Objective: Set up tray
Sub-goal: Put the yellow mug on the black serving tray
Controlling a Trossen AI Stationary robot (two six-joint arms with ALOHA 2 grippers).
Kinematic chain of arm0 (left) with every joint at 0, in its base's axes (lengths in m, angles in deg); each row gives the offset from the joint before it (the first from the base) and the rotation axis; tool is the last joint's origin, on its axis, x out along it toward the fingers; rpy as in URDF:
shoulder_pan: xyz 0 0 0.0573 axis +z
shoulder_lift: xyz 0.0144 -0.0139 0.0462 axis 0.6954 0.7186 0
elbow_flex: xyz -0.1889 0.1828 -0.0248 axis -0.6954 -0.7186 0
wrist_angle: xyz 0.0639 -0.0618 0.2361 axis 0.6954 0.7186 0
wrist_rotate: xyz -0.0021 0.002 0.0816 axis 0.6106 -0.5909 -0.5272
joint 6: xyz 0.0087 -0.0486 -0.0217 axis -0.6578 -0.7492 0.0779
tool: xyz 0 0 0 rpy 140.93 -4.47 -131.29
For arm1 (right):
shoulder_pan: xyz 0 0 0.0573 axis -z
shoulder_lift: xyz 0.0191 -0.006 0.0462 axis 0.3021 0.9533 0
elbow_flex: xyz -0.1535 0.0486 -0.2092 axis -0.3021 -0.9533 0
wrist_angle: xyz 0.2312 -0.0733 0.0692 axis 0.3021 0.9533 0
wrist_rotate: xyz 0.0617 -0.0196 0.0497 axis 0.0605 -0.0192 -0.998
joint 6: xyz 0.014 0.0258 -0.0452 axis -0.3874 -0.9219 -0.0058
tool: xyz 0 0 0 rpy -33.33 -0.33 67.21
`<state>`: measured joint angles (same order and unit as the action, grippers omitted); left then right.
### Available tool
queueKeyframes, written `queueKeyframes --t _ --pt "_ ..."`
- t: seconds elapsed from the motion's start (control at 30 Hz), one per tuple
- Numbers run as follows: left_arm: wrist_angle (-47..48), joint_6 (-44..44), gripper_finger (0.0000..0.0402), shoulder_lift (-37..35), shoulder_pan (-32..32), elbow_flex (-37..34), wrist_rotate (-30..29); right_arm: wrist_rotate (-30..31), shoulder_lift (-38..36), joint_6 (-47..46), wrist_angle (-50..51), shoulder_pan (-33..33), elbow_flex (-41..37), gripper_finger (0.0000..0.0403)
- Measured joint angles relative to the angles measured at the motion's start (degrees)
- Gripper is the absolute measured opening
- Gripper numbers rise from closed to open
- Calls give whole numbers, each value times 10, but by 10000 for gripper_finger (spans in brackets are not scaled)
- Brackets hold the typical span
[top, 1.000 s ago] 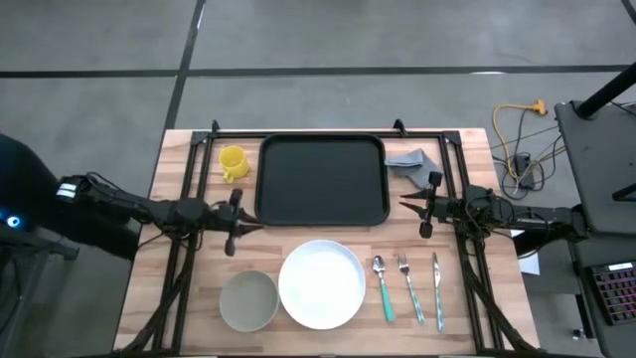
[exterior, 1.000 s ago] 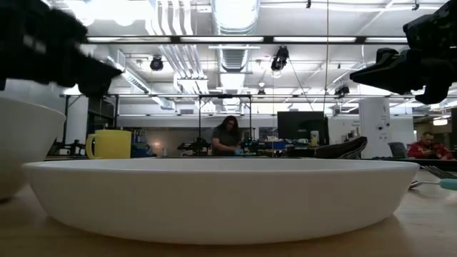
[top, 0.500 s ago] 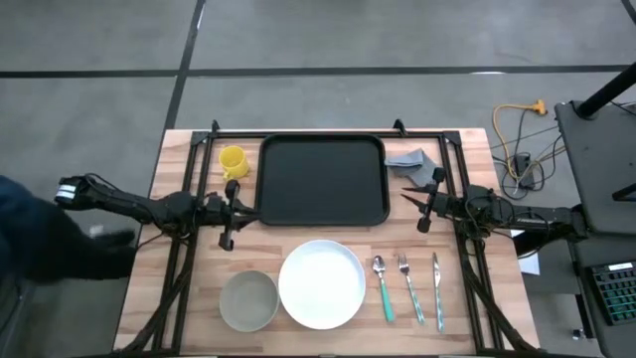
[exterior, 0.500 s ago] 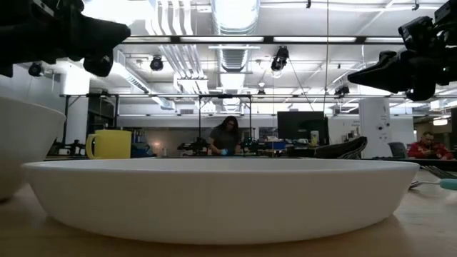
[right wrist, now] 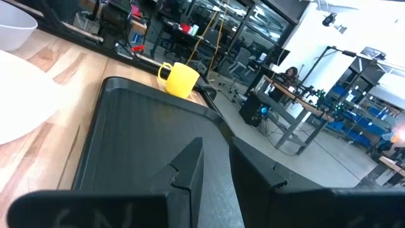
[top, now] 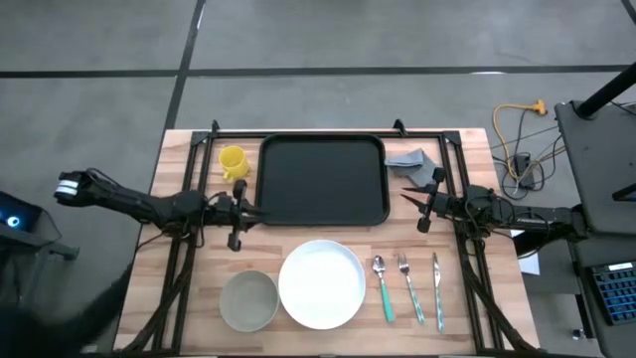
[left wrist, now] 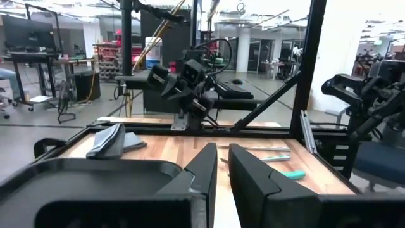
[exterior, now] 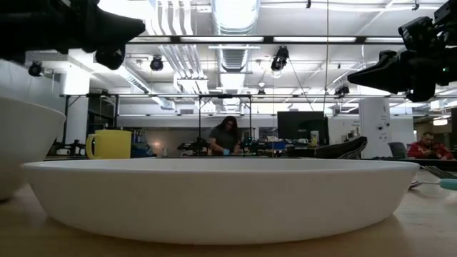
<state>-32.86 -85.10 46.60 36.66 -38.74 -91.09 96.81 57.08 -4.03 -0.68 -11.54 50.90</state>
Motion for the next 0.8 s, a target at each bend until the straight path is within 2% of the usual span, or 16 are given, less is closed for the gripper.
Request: queueKeyframes --t 0.1,0.3,0.47,0.53,0.63,0.8 --pt "122 3 27 14 5 67 1 0 0 -1 0 0 0 68" --pt "517 7 26 19 61 287 3 0 0 0 0 0 0 68" --pt "868 -3 27 102 124 502 3 0 0 -1 0 0 0 68" --pt "969 -43 27 150 154 584 5 0 0 0 0 0 0 68" --pt "1096 -147 27 224 207 695 4 0 0 -1 0 0 0 68" --pt "1248 -263 27 328 290 800 4 0 0 -1 0 0 0 68"
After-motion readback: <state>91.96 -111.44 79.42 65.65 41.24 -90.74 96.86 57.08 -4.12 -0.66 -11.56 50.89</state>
